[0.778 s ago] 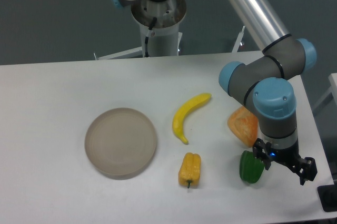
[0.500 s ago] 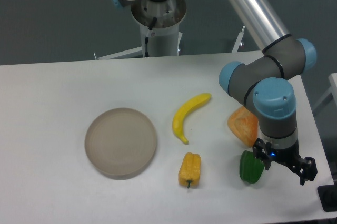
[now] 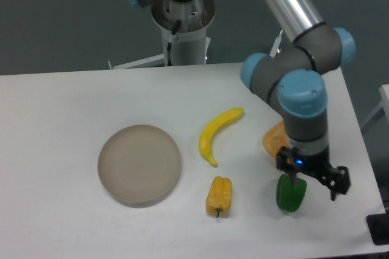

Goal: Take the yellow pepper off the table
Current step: 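Move the open gripper from beside the green pepper over the yellow pepper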

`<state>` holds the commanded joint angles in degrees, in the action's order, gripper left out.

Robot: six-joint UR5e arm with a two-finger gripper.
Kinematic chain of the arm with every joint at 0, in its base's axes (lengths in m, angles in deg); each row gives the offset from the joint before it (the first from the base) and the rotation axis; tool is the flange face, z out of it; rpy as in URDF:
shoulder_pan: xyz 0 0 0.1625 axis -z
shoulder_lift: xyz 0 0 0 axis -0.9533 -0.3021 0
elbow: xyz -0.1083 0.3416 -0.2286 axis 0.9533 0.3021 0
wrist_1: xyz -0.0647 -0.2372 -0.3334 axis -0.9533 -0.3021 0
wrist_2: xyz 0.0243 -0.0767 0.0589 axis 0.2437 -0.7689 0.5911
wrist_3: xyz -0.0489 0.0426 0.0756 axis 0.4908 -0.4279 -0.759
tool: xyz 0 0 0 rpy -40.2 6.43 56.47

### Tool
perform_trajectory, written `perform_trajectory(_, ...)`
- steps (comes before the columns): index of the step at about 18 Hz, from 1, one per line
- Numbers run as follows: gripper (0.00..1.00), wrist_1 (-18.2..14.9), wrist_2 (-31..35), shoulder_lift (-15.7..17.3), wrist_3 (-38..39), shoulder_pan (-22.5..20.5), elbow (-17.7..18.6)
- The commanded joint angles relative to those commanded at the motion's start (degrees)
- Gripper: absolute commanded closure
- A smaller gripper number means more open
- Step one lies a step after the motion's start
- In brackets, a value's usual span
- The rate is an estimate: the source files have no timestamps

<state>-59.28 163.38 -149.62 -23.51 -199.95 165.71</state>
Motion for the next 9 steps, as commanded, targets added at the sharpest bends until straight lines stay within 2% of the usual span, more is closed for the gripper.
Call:
perform_trajectory(4,0.00,-5.5,-4.1,1.8,9.6,2.3,0.3)
perform_trajectory(6,0.00,-6.6,-5.5,1.9,13.4,2.9,0.9)
perform_trajectory(9,0.00,-6.3,-10.2,1.9,15.0,2.9,3.7)
